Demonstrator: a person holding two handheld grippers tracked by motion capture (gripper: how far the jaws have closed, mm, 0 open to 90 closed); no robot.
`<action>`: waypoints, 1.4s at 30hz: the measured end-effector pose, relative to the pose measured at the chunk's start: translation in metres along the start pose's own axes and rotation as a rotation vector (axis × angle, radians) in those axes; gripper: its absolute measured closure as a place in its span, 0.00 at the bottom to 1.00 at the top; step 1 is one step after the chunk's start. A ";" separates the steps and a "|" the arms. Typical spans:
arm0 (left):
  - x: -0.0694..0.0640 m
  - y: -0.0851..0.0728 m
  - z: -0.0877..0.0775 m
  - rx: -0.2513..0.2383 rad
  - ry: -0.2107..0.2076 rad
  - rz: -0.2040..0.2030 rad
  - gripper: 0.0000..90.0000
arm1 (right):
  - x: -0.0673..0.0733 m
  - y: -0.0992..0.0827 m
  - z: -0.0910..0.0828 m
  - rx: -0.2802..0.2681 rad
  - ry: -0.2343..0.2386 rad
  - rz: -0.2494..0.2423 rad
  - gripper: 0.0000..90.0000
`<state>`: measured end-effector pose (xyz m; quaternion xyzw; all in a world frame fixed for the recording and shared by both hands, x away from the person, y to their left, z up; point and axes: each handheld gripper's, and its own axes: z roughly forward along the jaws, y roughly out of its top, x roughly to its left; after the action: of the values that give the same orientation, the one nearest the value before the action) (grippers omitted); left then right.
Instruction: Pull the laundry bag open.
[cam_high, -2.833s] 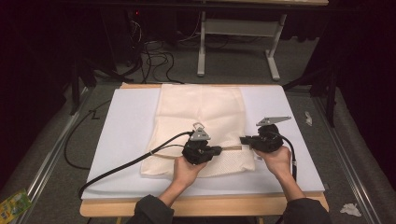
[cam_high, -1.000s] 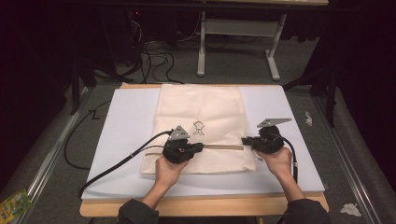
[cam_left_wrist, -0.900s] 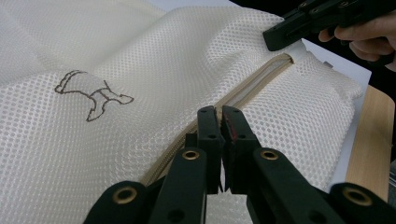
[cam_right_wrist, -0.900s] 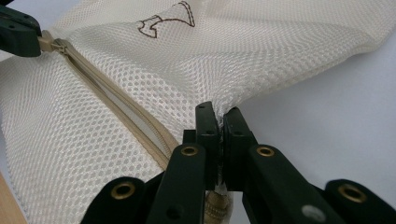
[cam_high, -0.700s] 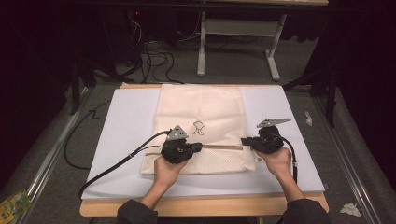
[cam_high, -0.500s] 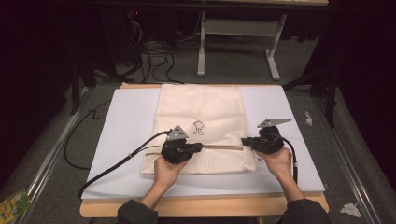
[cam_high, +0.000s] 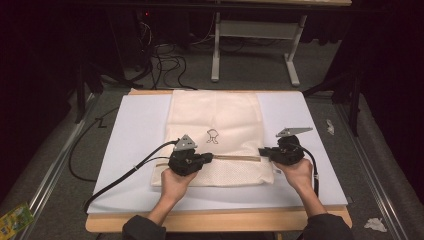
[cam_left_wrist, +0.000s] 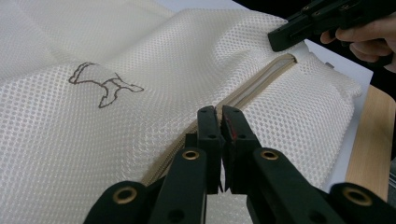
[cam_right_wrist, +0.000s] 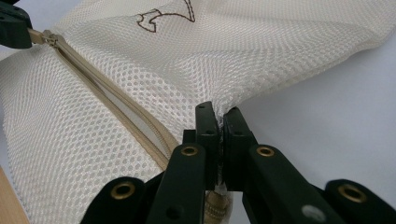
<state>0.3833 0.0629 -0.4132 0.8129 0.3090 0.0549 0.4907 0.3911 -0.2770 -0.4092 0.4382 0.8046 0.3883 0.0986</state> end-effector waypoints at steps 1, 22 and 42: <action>0.000 0.000 0.000 0.000 0.001 0.002 0.97 | 0.000 0.000 0.000 0.001 -0.001 0.000 0.99; 0.010 -0.005 -0.015 -0.011 0.027 -0.026 0.97 | -0.004 -0.003 0.001 0.008 -0.010 0.006 0.99; 0.021 -0.009 -0.032 -0.032 0.042 -0.051 0.97 | -0.003 -0.004 0.002 -0.004 -0.015 -0.002 0.99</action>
<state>0.3833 0.1015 -0.4089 0.7955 0.3388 0.0647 0.4983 0.3911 -0.2799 -0.4140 0.4400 0.8037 0.3863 0.1061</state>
